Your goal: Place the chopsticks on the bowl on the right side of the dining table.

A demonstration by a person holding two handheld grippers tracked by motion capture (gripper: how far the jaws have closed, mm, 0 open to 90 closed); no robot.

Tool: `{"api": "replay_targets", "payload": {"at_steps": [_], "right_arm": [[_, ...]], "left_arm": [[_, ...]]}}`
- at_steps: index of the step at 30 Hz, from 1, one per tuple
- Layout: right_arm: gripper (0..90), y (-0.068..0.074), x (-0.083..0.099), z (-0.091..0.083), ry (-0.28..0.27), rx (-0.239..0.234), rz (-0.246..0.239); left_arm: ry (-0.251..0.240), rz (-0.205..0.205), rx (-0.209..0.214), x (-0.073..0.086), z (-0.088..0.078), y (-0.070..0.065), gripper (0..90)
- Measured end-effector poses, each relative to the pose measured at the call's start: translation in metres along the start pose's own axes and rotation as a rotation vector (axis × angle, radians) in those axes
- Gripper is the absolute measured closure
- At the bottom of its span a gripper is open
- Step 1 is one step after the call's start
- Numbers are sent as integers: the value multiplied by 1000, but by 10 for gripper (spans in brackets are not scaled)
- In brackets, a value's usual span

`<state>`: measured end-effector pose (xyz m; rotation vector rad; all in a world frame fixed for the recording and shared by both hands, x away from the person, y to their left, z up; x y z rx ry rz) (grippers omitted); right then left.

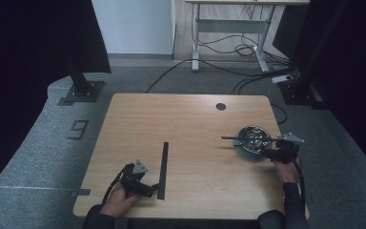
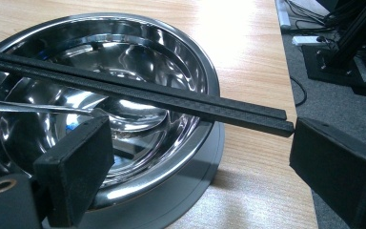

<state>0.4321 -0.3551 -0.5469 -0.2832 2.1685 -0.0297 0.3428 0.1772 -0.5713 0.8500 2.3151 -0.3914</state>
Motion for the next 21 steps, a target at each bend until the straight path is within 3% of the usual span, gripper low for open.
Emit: {"api": "replay_targets", "payload": {"at_steps": [15, 21], "right_arm": [[76, 1, 0, 0, 3, 1, -6], [127, 4, -4, -7, -4, 43, -40]], "left_arm": [[0, 0, 0, 0, 0, 0, 0], [0, 0, 0, 0, 0, 0, 0]]}}
Point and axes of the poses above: each handheld gripper's, and its own axes: z roughly forward along the jaws, x roughly out of its underside, y roughly to its left, the point moved 3 cm from there along z, roughly forward along the jaws, and after that the axes turned 5 degrees about -z, right-handed, at the moved point
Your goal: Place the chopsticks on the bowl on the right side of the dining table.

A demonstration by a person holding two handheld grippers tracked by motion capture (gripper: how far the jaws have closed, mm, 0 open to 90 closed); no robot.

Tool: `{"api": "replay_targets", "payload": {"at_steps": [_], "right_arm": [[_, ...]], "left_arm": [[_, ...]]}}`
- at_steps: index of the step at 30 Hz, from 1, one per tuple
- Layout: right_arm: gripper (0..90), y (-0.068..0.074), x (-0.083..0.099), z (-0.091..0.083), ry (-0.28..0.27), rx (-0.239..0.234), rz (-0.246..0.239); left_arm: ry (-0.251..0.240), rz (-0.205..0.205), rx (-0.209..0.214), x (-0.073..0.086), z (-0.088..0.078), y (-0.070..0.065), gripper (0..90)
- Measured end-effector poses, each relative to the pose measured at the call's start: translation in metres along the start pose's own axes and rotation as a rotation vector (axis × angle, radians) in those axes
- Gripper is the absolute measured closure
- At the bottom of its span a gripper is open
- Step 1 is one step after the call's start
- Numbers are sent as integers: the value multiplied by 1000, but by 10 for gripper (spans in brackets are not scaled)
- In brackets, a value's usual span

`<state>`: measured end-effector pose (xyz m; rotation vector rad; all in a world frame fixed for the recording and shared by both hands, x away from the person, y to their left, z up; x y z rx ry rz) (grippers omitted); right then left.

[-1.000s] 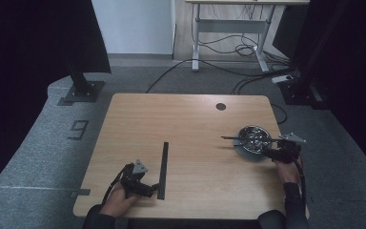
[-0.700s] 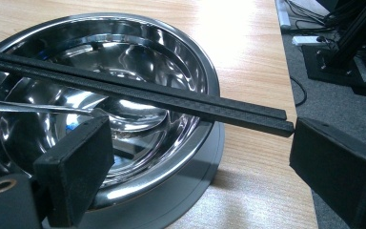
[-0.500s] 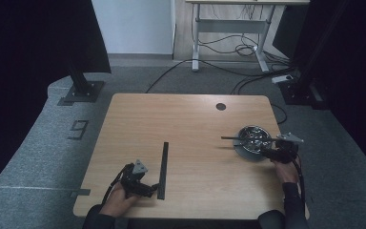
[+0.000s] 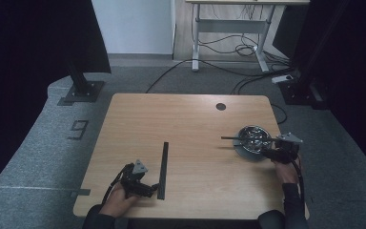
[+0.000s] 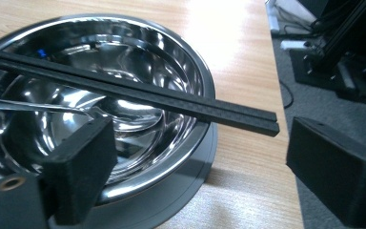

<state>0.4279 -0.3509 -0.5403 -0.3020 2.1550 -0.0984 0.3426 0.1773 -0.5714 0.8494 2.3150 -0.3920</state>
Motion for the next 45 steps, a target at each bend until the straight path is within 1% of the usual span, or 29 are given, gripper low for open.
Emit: {"api": "replay_targets", "payload": {"at_steps": [3, 8, 10, 13, 17, 23, 25, 33, 42, 45], "right_arm": [[127, 3, -3, -2, -8, 3, -16], [120, 5, -3, -2, 9, -15, -23], [103, 4, -3, -3, 15, -27, -21], [68, 1, -3, -6, 13, -52, -1], [1, -1, -5, -11, 15, -88, 12], [0, 2, -7, -20, 24, -128, -12], [0, 4, -7, -24, 28, -148, -22], [0, 14, -5, -44, 36, -170, -76], [0, 28, -6, -67, 42, -193, -118], [0, 33, -5, -74, 50, -211, -130]], "left_arm": [[0, 0, 0, 0, 0, 0, 0], [0, 0, 0, 0, 0, 0, 0], [0, 0, 0, 0, 0, 0, 0], [-1, -1, 0, 0, 0, 0, 0], [0, 0, 1, 0, 0, 0, 0], [-1, 0, 1, 0, 0, 0, 0], [0, 0, 1, 0, 0, 0, 0], [0, 0, 2, 0, 0, 0, 0], [0, 0, 2, 0, 0, 0, 0], [0, 1, 2, 0, 0, 0, 0]]}}
Point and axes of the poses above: each handheld gripper's, and its own axes: z roughly forward along the jaws, x roughly out of its underside, y roughly to its left, the point moved 3 cm from there along z, roughly forward along the jaws, and after that the axes turned 5 degrees about -z, right-handed, at the moved point
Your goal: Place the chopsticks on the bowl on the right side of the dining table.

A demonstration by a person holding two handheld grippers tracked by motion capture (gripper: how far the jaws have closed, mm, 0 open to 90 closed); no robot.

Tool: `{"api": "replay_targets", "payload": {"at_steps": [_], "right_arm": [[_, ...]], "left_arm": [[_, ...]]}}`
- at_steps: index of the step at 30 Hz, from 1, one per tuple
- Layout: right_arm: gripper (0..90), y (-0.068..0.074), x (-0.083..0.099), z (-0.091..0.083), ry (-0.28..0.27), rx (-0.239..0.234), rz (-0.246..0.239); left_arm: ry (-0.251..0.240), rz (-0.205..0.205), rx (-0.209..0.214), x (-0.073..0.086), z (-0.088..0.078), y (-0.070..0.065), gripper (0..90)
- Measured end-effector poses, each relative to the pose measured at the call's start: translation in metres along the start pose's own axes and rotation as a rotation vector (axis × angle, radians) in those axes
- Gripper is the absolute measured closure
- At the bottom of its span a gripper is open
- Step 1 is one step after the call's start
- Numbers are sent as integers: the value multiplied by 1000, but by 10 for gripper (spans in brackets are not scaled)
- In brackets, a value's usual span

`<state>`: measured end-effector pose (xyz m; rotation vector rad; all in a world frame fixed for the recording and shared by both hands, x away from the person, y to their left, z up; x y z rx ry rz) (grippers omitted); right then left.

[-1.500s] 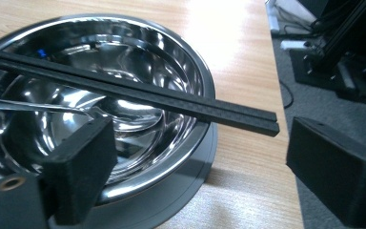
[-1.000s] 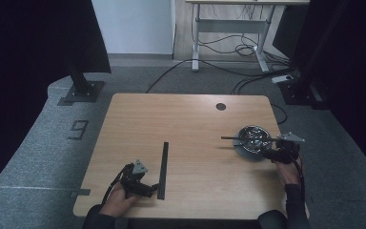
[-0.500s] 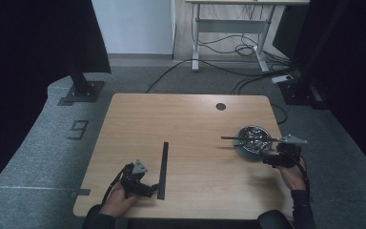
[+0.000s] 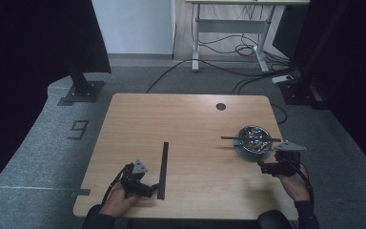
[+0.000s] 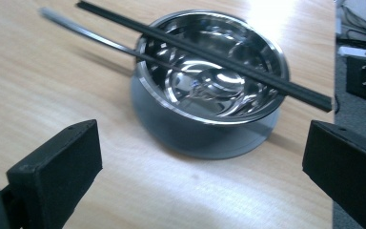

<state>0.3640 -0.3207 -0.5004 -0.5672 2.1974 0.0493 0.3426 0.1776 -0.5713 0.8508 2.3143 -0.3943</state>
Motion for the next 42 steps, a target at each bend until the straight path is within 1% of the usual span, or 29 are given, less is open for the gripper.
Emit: {"api": "replay_targets", "payload": {"at_steps": [9, 11, 14, 19, 25, 28, 33, 38, 42], "right_arm": [[0, 23, 0, -15, -3, -71, -37], [0, 28, 0, -17, -8, -83, -48], [0, 37, -3, -18, -16, -118, -57], [0, 52, -11, -15, -23, -163, -83], [0, 75, -20, -5, -18, -210, -125], [0, 86, -25, 3, -10, -236, -147], [0, 102, -32, 15, -8, -270, -175], [0, 115, -36, 28, 12, -287, -220], [0, 122, -37, 38, 25, -299, -224]], "left_arm": [[0, -2, 0, 0, 0, 0, 0], [0, -2, 0, 0, 0, 0, 0], [0, -2, 0, 0, 0, 0, 0], [0, 0, 1, 0, 0, 0, 0], [0, 0, 2, 0, 0, 0, 0], [0, 0, 2, 0, 0, 0, 0], [1, 2, 4, 0, 0, 0, 0], [1, 4, 5, 0, 0, 1, 0], [1, 2, 5, 0, 0, 0, 0]]}}
Point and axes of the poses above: each handheld gripper's, and its own axes: z roughly forward along the jaws, x roughly out of its underside, y roughly to its left, the point moved 3 cm from there along z, roughly forward along the jaws, and after that the axes turned 5 degrees about -z, right-handed, at the moved point
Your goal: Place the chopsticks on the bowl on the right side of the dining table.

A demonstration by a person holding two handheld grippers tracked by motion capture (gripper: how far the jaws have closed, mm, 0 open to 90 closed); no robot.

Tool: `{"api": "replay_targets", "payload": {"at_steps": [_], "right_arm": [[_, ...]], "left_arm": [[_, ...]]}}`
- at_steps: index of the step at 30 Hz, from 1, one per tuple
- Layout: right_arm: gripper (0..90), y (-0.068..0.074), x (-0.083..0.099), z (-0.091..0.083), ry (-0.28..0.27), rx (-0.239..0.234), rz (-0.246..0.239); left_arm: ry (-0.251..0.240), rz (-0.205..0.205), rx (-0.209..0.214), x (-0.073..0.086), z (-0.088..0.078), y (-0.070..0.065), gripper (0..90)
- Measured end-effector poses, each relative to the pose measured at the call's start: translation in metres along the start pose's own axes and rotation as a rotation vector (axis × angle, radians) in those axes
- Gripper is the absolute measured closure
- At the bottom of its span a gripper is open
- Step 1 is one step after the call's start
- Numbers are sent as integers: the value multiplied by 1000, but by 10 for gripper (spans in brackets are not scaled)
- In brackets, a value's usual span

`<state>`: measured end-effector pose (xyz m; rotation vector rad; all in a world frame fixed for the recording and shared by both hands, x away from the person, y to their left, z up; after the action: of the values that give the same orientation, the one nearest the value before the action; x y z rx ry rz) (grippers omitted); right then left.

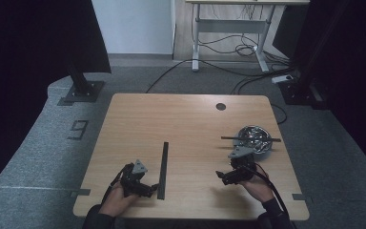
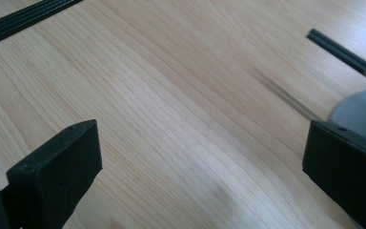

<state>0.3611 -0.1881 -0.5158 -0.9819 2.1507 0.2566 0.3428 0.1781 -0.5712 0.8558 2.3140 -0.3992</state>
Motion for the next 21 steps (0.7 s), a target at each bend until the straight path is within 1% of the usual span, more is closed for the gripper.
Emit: {"api": "replay_targets", "payload": {"at_steps": [2, 9, 12, 15, 21], "right_arm": [[0, 1, -1, 7, 5, 0, -8], [0, 3, -1, 27, -1, -6, -3], [0, 5, 1, 38, 4, -9, -8], [0, 6, 4, 48, 3, -17, -3], [0, 10, 11, 62, 2, -28, 0]], "left_arm": [[0, 0, 0, 0, 0, 0, 0], [0, 1, 0, 0, 0, 0, 0], [0, 2, 0, 0, 0, 0, 0], [-1, 1, 0, 0, 0, 0, 0], [-1, 2, 0, 0, 0, 0, 0]]}}
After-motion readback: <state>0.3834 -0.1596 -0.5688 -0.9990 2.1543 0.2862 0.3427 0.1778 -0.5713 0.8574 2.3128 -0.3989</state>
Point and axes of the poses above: each handheld gripper's, and its own axes: z roughly forward along the jaws, x roughly out of its underside, y roughly to its left, the point moved 3 cm from there along z, roughly forward along the jaws, and after that the axes turned 5 degrees about -z, right-handed, at the moved point
